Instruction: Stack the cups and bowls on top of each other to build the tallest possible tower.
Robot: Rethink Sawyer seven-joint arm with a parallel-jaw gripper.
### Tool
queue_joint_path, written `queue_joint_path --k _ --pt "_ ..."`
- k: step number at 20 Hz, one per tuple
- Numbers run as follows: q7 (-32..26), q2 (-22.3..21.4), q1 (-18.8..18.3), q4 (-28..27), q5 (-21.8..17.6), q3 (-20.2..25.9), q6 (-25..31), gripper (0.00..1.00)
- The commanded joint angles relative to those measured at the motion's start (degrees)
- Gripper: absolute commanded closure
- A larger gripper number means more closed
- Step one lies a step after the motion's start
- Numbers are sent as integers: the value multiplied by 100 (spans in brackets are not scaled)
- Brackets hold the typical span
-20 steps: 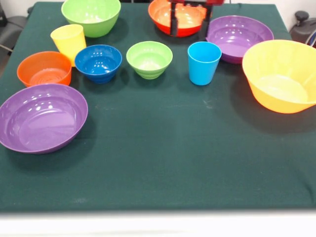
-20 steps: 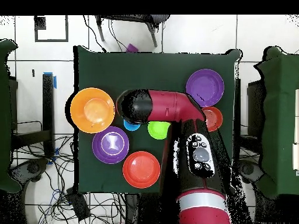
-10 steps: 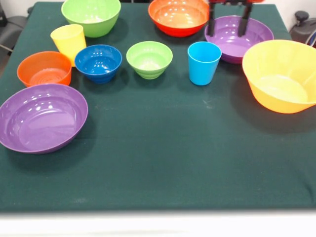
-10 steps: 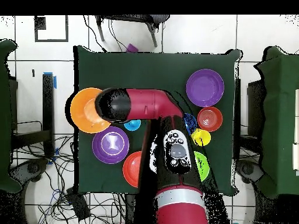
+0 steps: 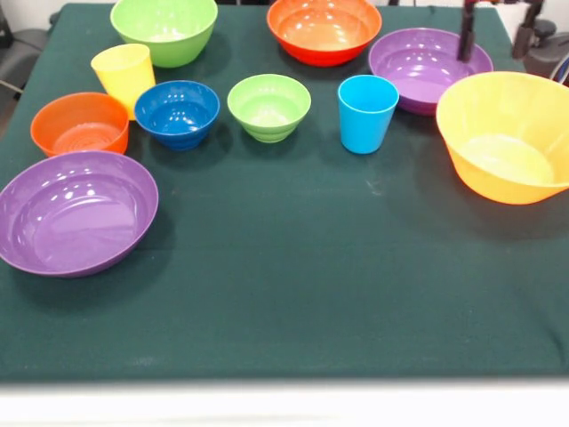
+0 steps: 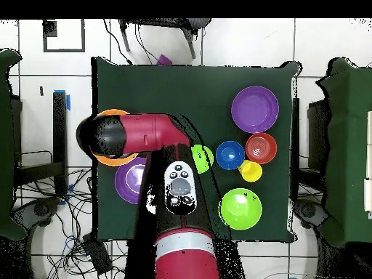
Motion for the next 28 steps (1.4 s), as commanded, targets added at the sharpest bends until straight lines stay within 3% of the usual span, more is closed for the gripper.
queue_joint_path --k 1,16,28 --pt "1488 576 299 9 214 -34 -481 0" --pt "1855 1089 831 13 438 -69 -1313 0" --pt "2223 1266 1287 -18 700 -235 -1565 0"
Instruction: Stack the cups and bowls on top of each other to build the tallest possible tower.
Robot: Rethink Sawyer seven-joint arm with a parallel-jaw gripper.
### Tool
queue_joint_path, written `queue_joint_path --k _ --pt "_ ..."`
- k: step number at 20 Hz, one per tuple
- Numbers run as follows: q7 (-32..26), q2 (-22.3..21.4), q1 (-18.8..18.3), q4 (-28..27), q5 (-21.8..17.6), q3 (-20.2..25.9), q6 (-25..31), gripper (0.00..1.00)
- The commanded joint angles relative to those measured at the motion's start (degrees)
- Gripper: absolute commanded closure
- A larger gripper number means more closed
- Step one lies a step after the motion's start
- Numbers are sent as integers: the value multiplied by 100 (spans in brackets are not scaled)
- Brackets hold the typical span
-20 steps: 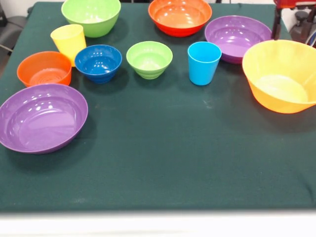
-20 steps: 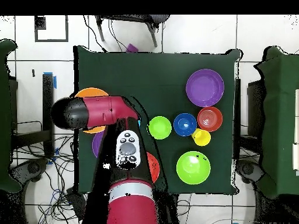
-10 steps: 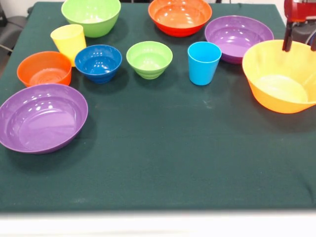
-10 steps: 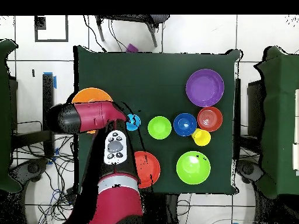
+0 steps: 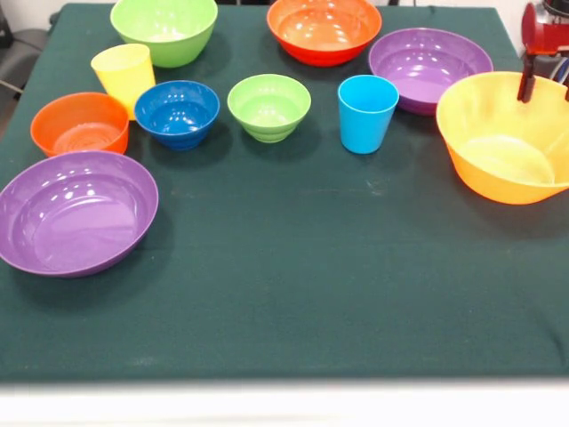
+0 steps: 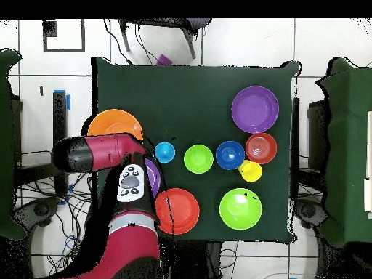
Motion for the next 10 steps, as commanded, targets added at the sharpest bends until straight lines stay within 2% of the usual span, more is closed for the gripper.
queue_joint_path --k 1,6,10 --pt "1185 309 216 -26 209 68 -413 0" --pt "1158 286 245 -86 220 34 -333 0" --pt "935 536 65 -321 69 12 -534 0"
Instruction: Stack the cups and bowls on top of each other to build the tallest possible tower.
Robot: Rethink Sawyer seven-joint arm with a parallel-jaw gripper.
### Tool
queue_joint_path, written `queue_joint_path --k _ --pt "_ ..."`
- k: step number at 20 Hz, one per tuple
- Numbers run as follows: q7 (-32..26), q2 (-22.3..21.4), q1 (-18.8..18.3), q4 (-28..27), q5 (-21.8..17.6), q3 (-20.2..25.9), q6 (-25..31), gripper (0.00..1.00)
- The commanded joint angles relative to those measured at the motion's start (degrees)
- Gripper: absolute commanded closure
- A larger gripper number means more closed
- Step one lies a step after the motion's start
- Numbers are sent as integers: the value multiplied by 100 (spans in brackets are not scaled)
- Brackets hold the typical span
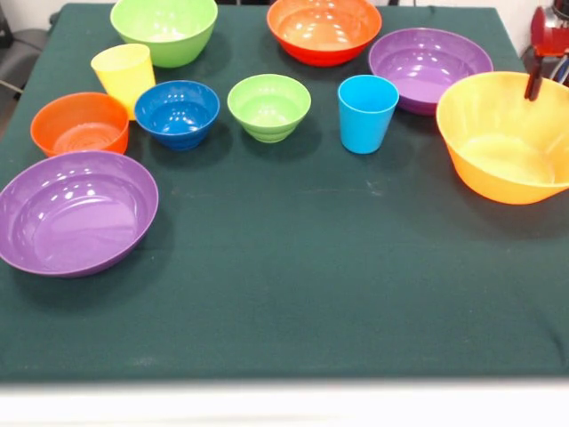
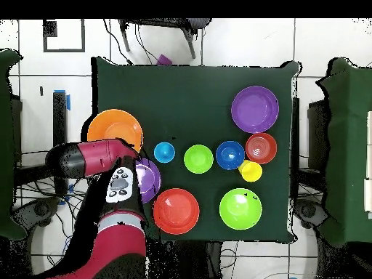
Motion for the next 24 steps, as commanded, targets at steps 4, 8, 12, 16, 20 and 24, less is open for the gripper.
queue_joint_path --k 4,8,12,16,20,24 --pt "497 577 -361 -586 -146 41 -604 0" --pt "454 439 -400 -457 -170 18 -558 0" --pt "380 437 -464 -450 -198 20 -567 0" --pt "234 410 -590 -445 -253 53 -477 0" --pt "189 199 -628 -354 -245 48 -210 0" --pt "119 59 -665 -374 -240 49 37 0"
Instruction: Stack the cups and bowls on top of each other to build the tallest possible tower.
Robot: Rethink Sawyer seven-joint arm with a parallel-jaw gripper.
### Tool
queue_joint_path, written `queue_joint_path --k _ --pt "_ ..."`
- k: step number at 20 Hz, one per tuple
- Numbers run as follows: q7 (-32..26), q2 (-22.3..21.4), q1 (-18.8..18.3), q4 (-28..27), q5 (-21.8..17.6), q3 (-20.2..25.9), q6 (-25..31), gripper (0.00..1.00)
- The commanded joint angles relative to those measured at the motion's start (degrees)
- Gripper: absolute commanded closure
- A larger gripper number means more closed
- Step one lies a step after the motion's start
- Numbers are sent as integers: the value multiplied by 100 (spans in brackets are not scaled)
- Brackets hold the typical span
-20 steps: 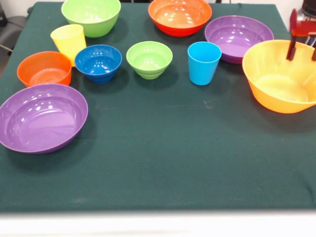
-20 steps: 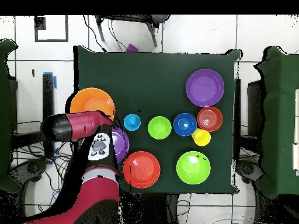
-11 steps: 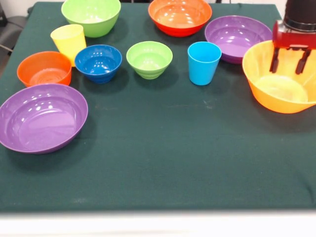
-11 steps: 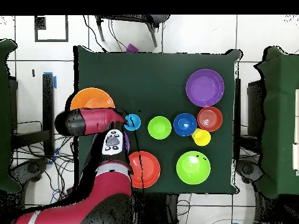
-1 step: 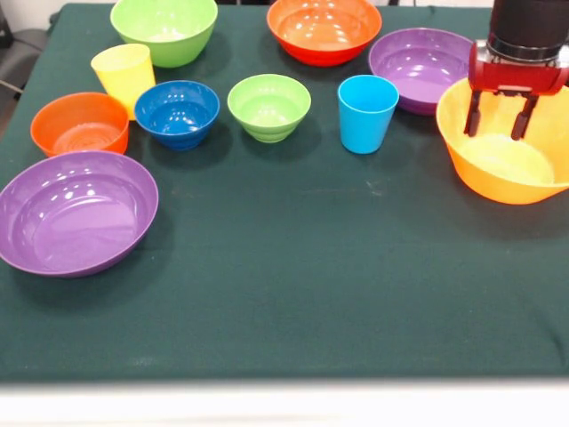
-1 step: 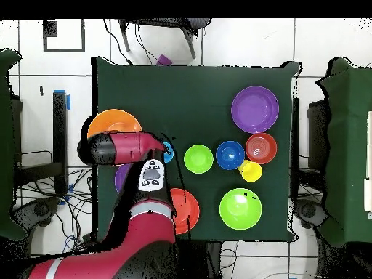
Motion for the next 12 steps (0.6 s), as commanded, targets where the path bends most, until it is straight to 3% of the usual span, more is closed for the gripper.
queue_joint_path --k 1,12 --pt "86 -233 -135 -185 -244 277 460 0" --pt "-275 -404 -434 -279 -347 390 883 0"
